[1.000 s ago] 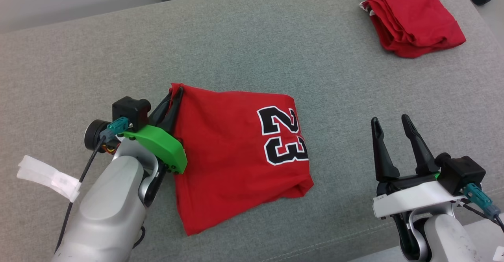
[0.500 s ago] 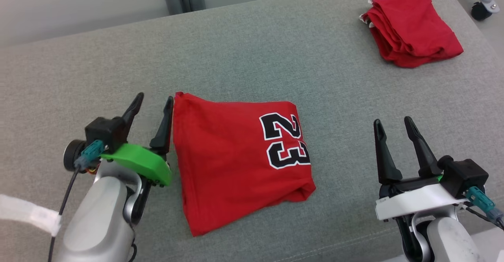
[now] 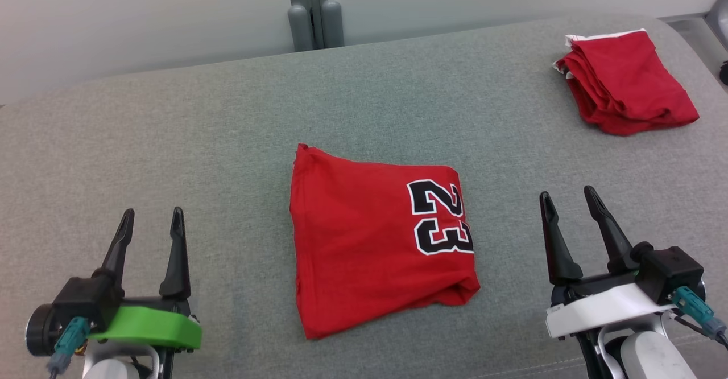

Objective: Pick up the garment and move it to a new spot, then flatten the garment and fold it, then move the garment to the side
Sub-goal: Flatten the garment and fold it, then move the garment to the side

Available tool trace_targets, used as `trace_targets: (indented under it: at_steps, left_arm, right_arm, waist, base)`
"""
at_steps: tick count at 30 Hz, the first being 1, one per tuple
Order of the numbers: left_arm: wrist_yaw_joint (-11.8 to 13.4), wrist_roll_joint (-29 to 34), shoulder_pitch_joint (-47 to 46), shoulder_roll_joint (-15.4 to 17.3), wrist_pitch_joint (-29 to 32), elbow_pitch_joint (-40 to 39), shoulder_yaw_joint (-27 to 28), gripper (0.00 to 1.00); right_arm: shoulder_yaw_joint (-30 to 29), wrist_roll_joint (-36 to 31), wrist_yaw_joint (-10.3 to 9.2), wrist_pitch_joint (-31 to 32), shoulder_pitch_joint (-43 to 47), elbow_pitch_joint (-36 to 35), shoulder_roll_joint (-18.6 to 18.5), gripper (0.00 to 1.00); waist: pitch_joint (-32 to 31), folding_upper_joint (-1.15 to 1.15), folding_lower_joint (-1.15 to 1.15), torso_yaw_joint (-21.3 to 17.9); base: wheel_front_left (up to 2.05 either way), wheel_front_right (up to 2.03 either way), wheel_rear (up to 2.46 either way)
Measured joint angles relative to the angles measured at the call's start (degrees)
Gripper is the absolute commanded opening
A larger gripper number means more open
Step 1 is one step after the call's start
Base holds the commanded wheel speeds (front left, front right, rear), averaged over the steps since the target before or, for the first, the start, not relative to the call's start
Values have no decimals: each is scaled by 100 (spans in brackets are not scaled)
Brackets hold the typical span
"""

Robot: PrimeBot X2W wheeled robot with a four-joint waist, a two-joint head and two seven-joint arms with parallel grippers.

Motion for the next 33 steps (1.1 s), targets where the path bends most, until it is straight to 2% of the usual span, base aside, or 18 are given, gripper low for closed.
trace_targets:
  at_steps: [5, 13, 33]
  left_arm:
    - [23, 224, 515, -196, 0, -392, 387, 100]
    - [-62, 477, 882, -354, 0, -681, 608, 100]
    - [-211, 610, 955, -479, 0, -678, 867, 100]
  right_arm:
    - [24, -59, 0, 0, 145, -43, 4, 100]
    - [-12, -91, -1, 0, 331, -56, -20, 100]
    - [-59, -193, 0, 0, 376, -30, -23, 100]
  waist:
    - [-162, 0, 0, 138]
    - [-365, 0, 0, 277]
    - [-398, 0, 0, 265]
  base:
    - [0, 0, 0]
    - [0, 0, 0]
    - [0, 0, 0]
